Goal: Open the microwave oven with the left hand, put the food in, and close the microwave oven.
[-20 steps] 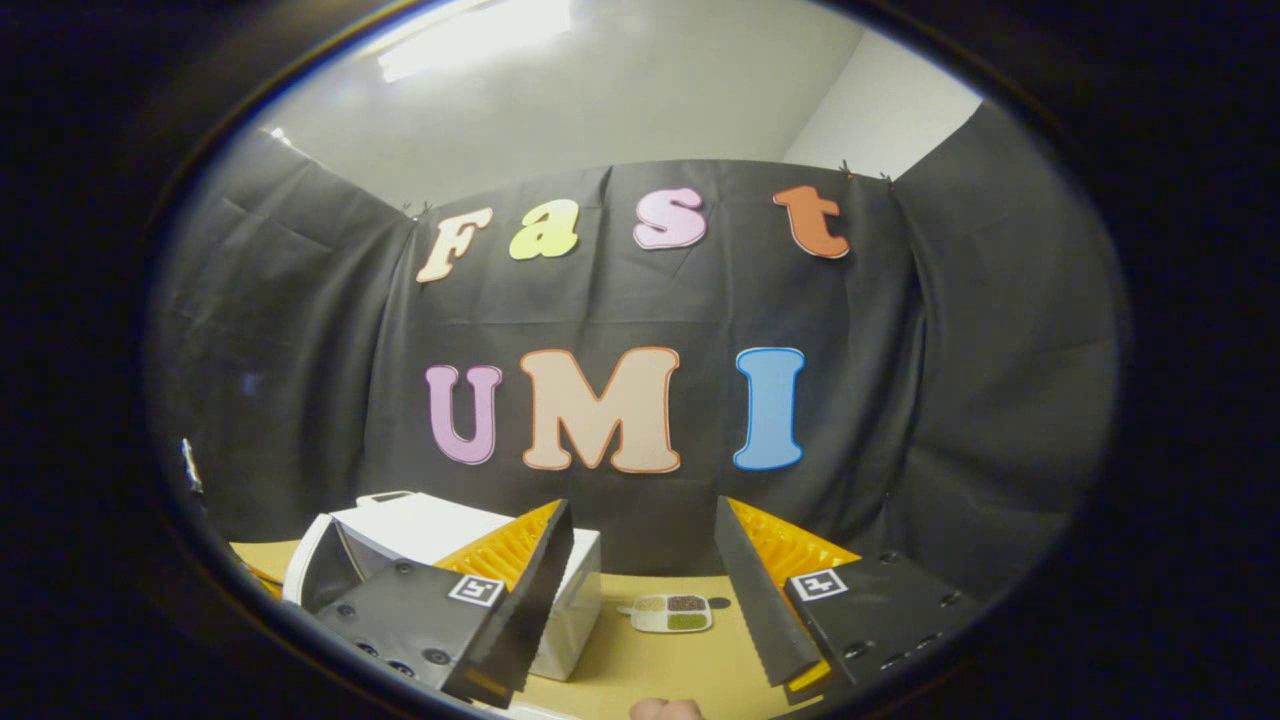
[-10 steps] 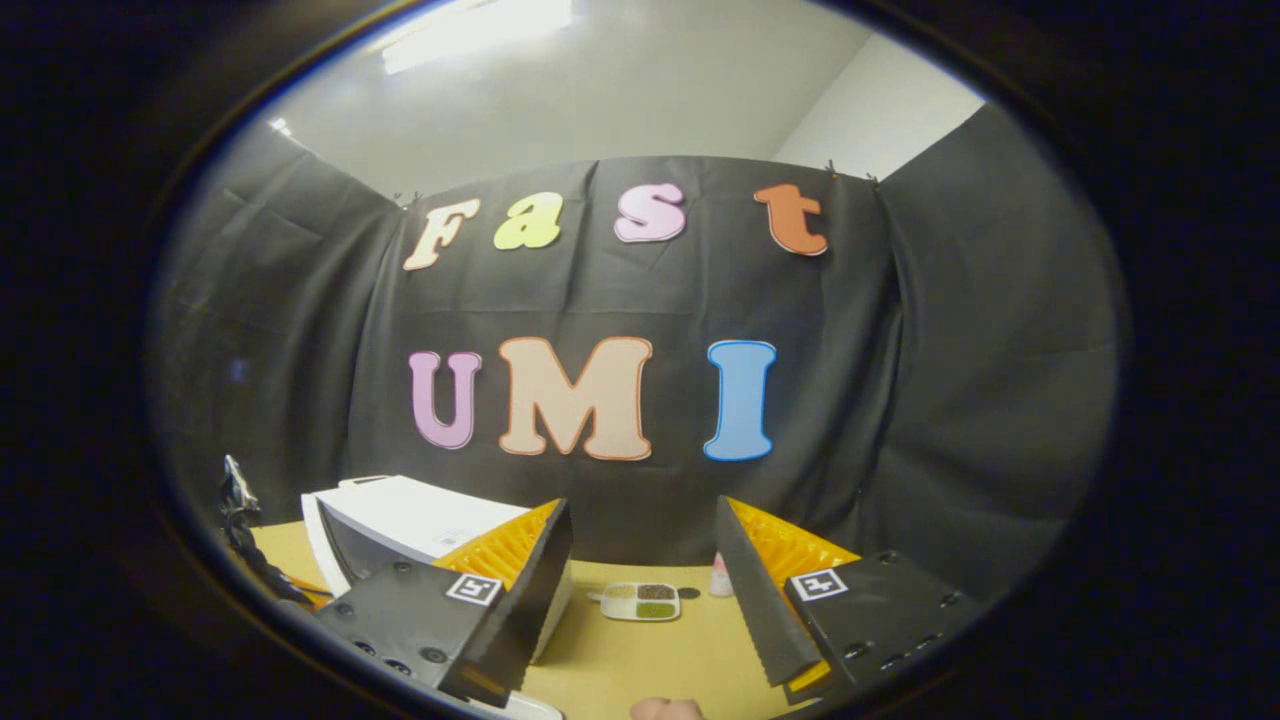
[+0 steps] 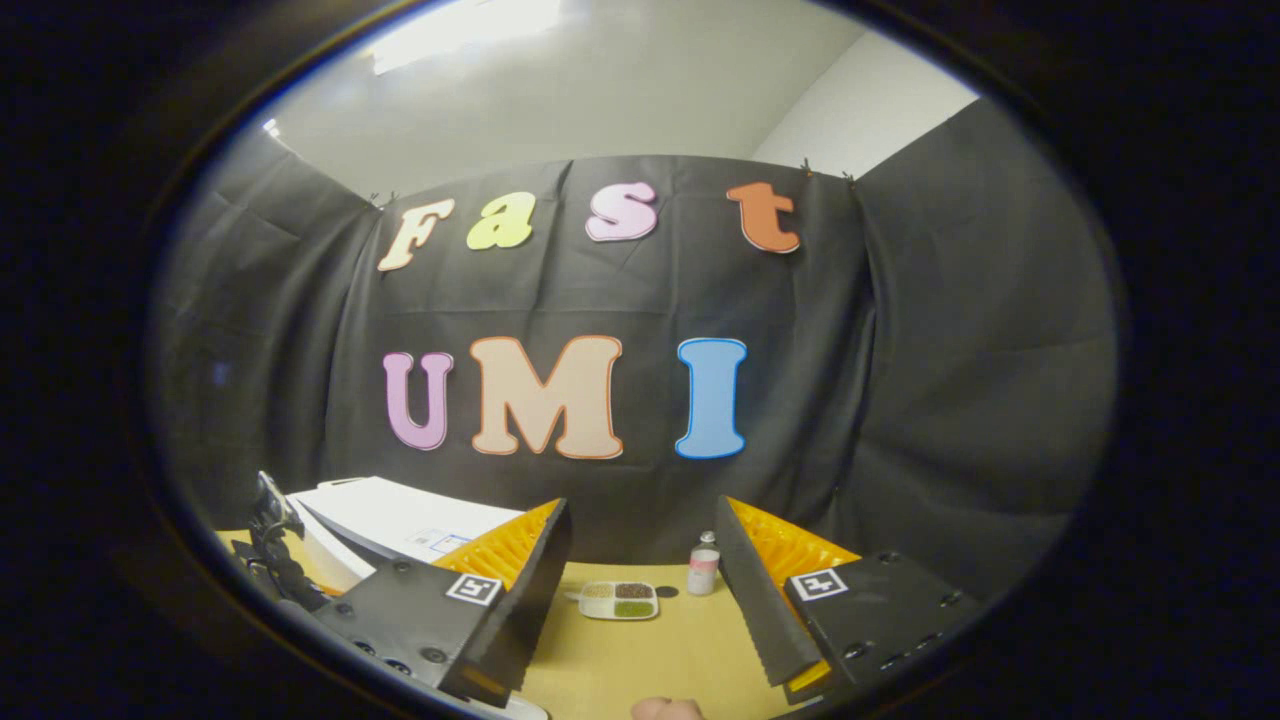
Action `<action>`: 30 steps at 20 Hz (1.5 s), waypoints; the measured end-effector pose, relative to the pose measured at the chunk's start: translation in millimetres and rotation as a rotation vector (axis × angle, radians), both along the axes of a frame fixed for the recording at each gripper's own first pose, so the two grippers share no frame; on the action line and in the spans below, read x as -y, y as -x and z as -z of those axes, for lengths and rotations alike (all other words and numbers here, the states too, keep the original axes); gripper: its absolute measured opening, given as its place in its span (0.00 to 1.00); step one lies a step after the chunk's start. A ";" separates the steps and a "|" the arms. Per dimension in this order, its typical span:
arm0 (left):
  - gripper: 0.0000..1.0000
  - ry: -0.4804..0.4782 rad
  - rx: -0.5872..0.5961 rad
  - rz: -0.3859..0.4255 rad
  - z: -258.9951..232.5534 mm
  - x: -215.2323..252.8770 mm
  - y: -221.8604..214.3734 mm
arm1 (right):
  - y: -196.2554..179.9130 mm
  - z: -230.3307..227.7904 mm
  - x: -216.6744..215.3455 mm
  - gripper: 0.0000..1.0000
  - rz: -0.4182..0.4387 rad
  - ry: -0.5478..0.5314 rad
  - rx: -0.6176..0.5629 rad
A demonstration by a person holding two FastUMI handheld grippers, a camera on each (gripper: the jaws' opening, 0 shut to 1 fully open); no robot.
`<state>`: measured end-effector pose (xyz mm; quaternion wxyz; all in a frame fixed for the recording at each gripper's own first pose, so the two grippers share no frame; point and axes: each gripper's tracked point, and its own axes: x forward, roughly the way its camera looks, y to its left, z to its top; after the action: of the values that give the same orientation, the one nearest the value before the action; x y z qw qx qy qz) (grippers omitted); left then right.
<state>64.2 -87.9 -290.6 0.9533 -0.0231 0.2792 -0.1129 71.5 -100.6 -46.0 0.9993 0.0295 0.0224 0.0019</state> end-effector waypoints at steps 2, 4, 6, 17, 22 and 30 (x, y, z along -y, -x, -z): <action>0.00 -0.001 0.013 0.008 -3.8 1.9 -9.3 | 2.3 -1.4 3.2 0.84 0.011 -0.004 -0.004; 0.00 0.004 0.025 0.011 -6.3 2.2 -17.1 | 3.7 -5.5 8.3 0.84 0.025 -0.019 -0.001; 0.00 0.008 0.028 0.008 -6.7 3.1 -24.6 | 2.8 -7.7 11.9 0.84 0.038 -0.022 0.000; 0.00 0.062 0.085 0.023 -21.0 14.2 -46.4 | 5.2 -5.1 7.4 0.84 0.049 0.012 -0.013; 0.00 0.054 0.069 0.004 -16.9 15.4 -58.0 | -1.2 -4.6 -2.2 0.84 0.038 0.005 -0.019; 0.00 0.043 0.083 -0.022 -21.1 12.9 -56.5 | 1.9 -0.6 -10.4 0.84 0.028 0.029 -0.026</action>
<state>120.7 -100.8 -269.6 0.9646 -0.0417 0.2365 -0.1093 69.6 -90.2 -45.4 0.9992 0.0152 0.0352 -0.0128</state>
